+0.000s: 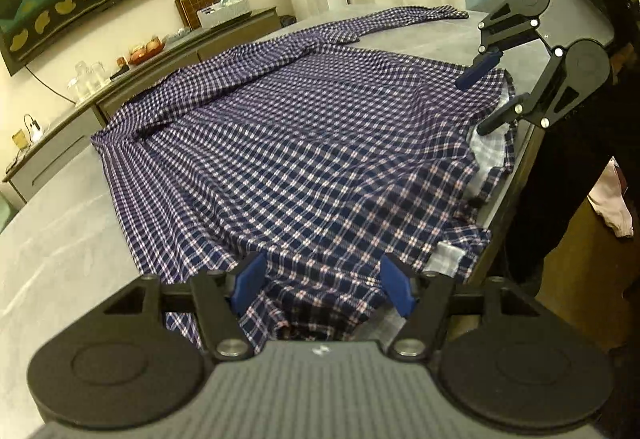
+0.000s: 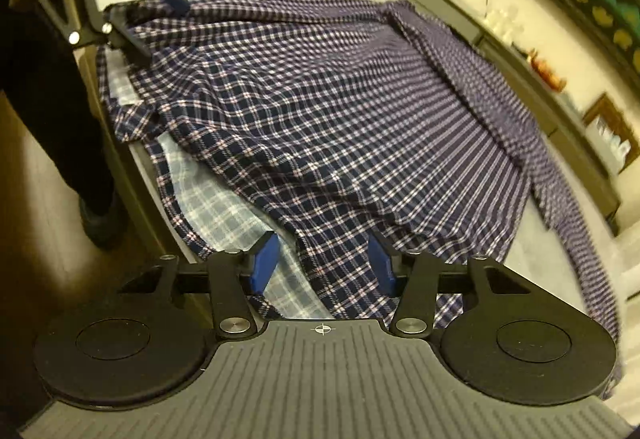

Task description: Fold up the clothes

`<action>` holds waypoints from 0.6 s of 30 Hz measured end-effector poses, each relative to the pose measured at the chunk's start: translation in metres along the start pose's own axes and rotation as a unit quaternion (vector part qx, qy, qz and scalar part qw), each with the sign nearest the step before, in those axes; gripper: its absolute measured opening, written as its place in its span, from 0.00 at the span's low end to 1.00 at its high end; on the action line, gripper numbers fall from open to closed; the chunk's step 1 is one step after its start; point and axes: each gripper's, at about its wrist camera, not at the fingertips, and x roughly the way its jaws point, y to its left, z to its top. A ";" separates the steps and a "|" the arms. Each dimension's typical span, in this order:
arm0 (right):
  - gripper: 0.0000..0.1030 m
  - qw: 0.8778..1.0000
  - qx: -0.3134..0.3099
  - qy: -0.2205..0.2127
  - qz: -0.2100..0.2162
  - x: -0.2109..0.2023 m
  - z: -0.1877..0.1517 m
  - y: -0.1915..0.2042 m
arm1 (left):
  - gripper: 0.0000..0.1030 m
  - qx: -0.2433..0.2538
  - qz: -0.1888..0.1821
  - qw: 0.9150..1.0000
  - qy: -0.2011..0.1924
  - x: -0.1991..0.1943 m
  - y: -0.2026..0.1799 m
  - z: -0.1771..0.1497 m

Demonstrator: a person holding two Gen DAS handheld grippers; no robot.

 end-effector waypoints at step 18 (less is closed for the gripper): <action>0.37 0.993 0.041 0.034 0.103 -0.051 -0.028 -0.070 | 0.57 -0.066 -0.043 0.996 -0.049 -0.030 0.037 0.013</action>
